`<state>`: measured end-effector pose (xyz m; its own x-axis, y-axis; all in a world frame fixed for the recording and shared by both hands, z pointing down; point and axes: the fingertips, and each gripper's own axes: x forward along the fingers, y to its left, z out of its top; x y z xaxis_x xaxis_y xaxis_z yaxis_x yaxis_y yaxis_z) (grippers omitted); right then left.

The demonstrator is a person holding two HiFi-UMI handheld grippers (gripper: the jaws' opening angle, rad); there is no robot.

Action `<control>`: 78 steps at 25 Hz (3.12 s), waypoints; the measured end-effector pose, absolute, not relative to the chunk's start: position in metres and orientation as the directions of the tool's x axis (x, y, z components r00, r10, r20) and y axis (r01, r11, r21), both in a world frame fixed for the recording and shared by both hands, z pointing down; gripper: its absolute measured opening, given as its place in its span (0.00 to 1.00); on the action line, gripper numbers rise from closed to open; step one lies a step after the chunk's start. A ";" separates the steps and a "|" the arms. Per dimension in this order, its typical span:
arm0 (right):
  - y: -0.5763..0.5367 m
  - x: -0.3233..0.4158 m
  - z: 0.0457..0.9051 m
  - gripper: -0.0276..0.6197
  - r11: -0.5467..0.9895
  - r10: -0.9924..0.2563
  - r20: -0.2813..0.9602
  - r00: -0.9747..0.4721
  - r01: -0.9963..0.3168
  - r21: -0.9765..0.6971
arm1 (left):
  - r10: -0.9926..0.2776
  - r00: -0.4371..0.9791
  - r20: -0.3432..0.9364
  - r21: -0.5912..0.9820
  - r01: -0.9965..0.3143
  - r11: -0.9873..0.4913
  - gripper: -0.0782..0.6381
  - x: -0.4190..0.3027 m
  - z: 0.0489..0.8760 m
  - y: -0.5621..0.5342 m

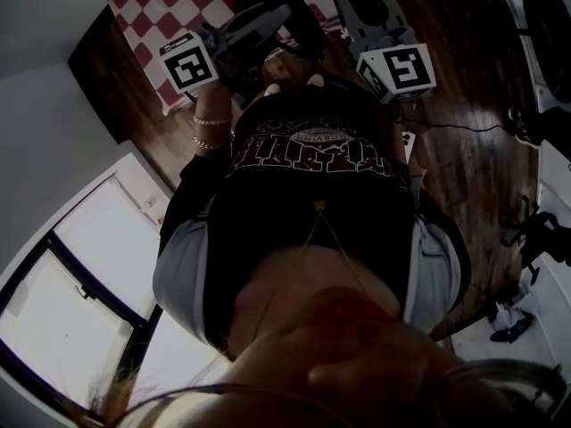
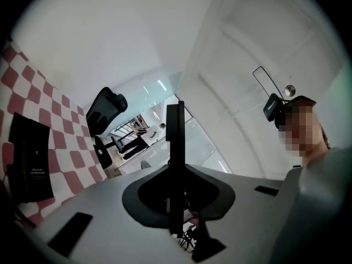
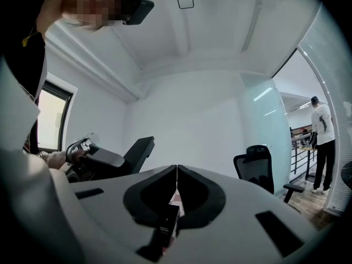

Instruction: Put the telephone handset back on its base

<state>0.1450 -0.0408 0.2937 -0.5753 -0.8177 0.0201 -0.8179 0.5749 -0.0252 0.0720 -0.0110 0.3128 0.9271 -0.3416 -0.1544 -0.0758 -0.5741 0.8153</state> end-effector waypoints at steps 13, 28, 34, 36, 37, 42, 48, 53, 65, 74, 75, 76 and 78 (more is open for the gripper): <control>-0.061 0.141 0.311 0.07 0.685 -0.725 0.048 -0.687 -0.727 -0.056 | -0.495 0.863 -0.103 0.826 -0.203 -0.526 0.22 0.058 0.333 -0.013; -0.098 0.086 0.320 0.07 0.679 -0.728 0.075 -0.681 -0.732 -0.058 | -0.470 0.877 -0.100 0.826 -0.190 -0.531 0.22 0.001 0.336 -0.054; -0.122 0.070 0.324 0.07 0.660 -0.745 0.091 -0.661 -0.750 -0.049 | -0.424 0.901 -0.089 0.836 -0.163 -0.523 0.22 -0.015 0.344 -0.078; -0.132 0.063 0.327 0.07 0.653 -0.749 0.108 -0.654 -0.756 -0.046 | -0.413 0.907 -0.078 0.831 -0.169 -0.530 0.22 -0.024 0.345 -0.089; -0.139 0.057 0.328 0.07 0.649 -0.752 0.115 -0.649 -0.759 -0.045 | -0.408 0.910 -0.073 0.823 -0.176 -0.540 0.22 -0.030 0.343 -0.096; -0.162 0.027 0.338 0.07 0.634 -0.762 0.134 -0.634 -0.772 -0.047 | -0.391 0.917 -0.075 0.841 -0.153 -0.520 0.22 -0.064 0.359 -0.115; -0.170 0.017 0.344 0.07 0.631 -0.763 0.151 -0.629 -0.775 -0.042 | -0.372 0.926 -0.064 0.862 -0.136 -0.488 0.22 -0.071 0.376 -0.120; -0.168 0.021 0.351 0.07 0.620 -0.768 0.168 -0.618 -0.783 -0.043 | -0.368 0.929 -0.039 0.854 -0.160 -0.495 0.22 -0.072 0.383 -0.123; -0.178 0.014 0.359 0.07 0.678 -0.713 0.203 -0.671 -0.734 -0.042 | -0.414 0.910 -0.019 0.885 -0.177 -0.430 0.22 -0.076 0.412 -0.126; -0.192 0.015 0.365 0.07 0.738 -0.650 0.221 -0.727 -0.673 -0.048 | -0.453 0.889 0.068 0.889 -0.261 -0.377 0.22 -0.083 0.435 -0.125; -0.194 0.018 0.366 0.07 0.741 -0.645 0.222 -0.731 -0.670 -0.053 | -0.458 0.885 0.081 0.890 -0.271 -0.366 0.22 -0.083 0.439 -0.125; -0.196 0.020 0.367 0.07 0.743 -0.641 0.225 -0.734 -0.666 -0.057 | -0.462 0.882 0.095 0.890 -0.283 -0.357 0.22 -0.082 0.444 -0.125; -0.201 0.027 0.371 0.07 0.744 -0.637 0.232 -0.735 -0.665 -0.064 | -0.466 0.877 0.119 0.891 -0.301 -0.339 0.22 -0.080 0.453 -0.128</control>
